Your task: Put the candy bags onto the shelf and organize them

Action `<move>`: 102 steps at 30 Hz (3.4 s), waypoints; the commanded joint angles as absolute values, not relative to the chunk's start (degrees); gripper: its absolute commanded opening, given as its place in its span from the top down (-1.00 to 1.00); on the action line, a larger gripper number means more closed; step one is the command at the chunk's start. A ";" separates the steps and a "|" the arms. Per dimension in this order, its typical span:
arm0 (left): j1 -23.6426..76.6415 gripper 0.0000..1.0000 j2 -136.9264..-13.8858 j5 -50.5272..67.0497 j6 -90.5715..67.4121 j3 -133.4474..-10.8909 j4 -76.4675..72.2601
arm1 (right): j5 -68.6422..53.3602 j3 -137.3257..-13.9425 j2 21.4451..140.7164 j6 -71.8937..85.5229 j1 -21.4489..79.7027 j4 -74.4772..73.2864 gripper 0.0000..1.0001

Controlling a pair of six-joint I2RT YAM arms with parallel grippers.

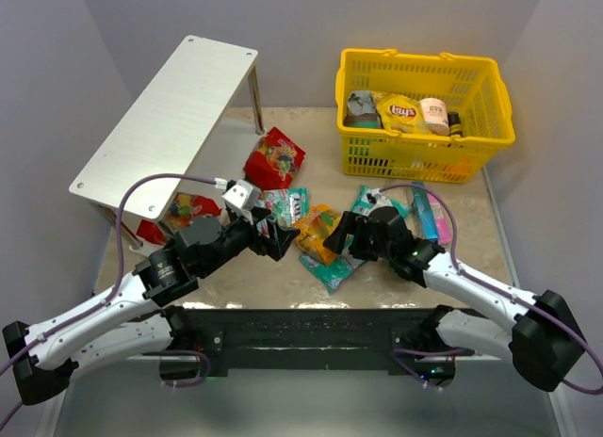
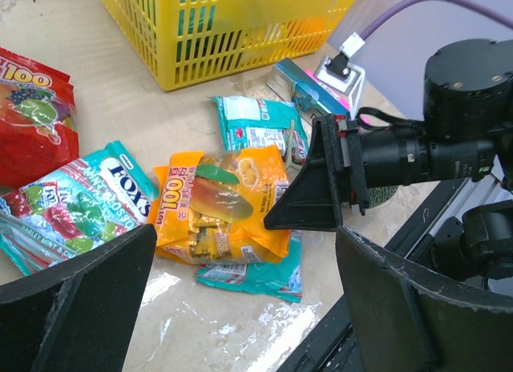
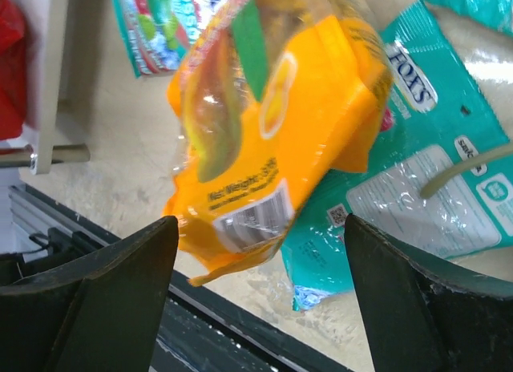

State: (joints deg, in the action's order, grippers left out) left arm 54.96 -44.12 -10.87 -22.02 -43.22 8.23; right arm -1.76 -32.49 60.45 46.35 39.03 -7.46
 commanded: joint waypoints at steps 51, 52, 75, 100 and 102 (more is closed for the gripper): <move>55.28 -0.99 -21.19 -15.82 -8.61 -53.09 10.55 | -14.85 -84.18 96.65 38.41 46.84 16.77 1.00; 55.37 -0.99 -20.66 -15.82 -8.35 -52.65 10.02 | -15.38 -85.42 98.16 37.89 46.93 17.74 1.00; 55.20 -0.99 -17.84 -20.13 -6.42 -47.72 10.81 | -22.42 -132.76 146.35 37.18 46.50 19.14 0.98; 55.20 -0.99 -18.72 -20.13 -6.42 -46.49 10.72 | -27.77 -119.79 143.79 40.69 47.28 18.28 0.89; 55.11 -0.99 -18.72 -20.21 -6.33 -46.58 10.72 | -27.16 -119.80 144.05 41.04 47.37 17.76 0.83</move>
State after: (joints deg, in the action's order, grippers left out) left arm 54.94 -17.89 -19.35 -7.66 -46.94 12.29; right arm -23.81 -119.22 145.10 39.62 46.17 17.65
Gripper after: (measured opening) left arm 0.994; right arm 0.065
